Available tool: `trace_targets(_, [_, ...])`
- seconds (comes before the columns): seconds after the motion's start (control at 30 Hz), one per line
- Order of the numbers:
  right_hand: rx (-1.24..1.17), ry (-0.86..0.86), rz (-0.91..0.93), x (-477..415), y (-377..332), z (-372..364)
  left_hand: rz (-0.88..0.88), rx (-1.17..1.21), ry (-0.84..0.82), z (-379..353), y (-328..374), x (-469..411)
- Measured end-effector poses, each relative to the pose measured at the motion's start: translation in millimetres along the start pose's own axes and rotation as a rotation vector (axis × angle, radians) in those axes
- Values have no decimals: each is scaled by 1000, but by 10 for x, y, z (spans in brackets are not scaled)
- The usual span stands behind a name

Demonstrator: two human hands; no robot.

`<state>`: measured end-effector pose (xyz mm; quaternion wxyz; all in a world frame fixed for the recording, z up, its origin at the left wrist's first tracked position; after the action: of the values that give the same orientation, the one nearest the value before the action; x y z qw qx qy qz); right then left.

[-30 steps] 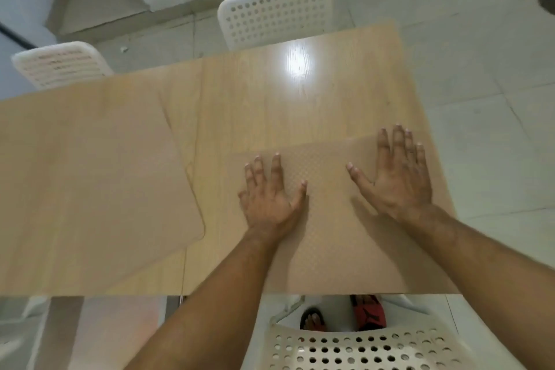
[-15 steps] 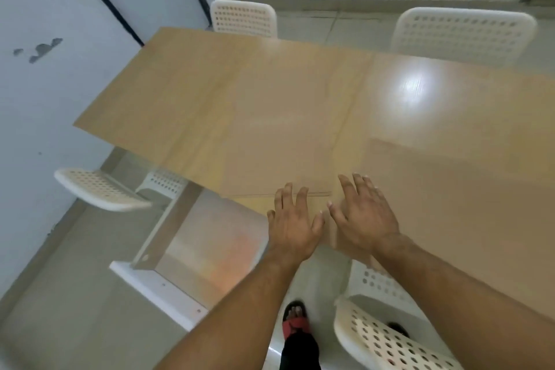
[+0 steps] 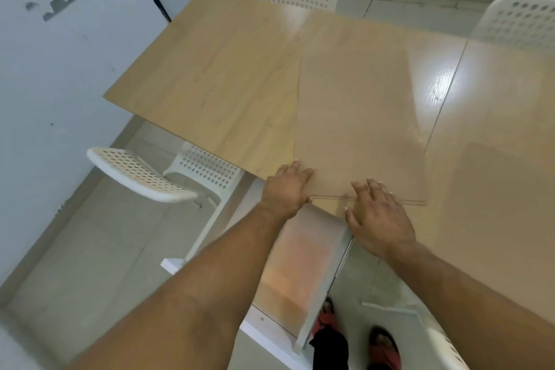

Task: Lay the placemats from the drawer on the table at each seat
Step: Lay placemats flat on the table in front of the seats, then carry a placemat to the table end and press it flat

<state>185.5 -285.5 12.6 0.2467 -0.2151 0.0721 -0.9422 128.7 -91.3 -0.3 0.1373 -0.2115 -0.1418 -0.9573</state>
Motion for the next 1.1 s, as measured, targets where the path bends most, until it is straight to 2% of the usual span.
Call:
trace_targets(0.23, [60, 12, -5, -125, -192, -122, -140, -214, 86, 50, -127, -63])
trace_targets(0.57, [74, 115, -8, -219, -204, -105, -134, -199, 258, 105, -111, -24])
trace_targets(0.7, [6, 172, 13, -214, -237, -68, -119, -184, 254, 211, -119, -103])
trace_targets(0.8, [-84, 345, 13, -141, -322, 102, -125, 19, 277, 302, -141, -166])
trace_targets(0.87, [-101, 448, 32, -72, -379, 223, -140, 224, 380, 351, -149, -162])
trace_targets(0.9, [-124, 435, 34, -40, -395, 259, -140, 313, 432, 381, -150, -157])
trace_targets(0.97, [-273, 293, -39, -28, -389, 251, -143, 446, 523, 430, -127, -135])
trace_targets(1.03, [-551, 81, -212, -94, -347, 182, -166, 492, 594, 474, -49, -88])
trace_targets(1.1, [-1094, -124, -463, -194, -359, 186, -224, 481, 670, 501, 44, -25])
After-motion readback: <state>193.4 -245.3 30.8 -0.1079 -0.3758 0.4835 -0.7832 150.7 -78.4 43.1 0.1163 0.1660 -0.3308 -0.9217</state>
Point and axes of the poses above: each hand's wrist, its own x-axis away from the middle knuckle, its own z-axis out of the back of the hand, y = z × x, the point moved 5 cm from there along -x, towards the middle knuckle, and after that the axes turned 8 degrees about -z, right-handed, at the moved point
